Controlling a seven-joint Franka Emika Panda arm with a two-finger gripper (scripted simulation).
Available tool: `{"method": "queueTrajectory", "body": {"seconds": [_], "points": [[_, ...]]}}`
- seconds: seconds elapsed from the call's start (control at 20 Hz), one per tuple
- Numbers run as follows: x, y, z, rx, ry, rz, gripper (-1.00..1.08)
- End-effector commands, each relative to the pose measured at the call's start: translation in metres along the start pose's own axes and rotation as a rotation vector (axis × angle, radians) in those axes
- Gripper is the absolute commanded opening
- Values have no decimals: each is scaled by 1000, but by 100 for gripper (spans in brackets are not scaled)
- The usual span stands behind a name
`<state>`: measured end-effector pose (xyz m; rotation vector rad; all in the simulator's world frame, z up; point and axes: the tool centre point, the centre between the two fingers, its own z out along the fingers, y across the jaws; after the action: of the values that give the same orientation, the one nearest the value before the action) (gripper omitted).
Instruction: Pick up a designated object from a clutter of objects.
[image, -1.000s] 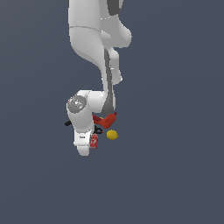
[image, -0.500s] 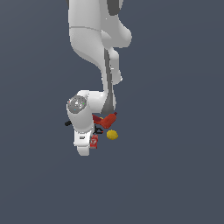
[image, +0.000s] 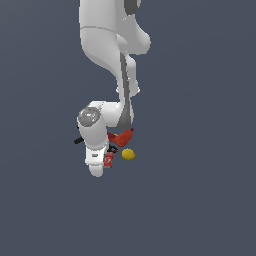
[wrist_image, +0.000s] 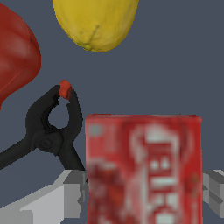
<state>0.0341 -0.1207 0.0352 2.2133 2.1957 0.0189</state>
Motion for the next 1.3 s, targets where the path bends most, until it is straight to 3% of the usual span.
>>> {"method": "queueTrajectory", "body": {"seconds": [0.0, 0.45, 1.25], "points": [[7, -3, -7, -1, 0, -1, -100], [52, -27, -48, 3, 0, -2, -100], [176, -90, -167, 13, -1, -4, -100]]}}
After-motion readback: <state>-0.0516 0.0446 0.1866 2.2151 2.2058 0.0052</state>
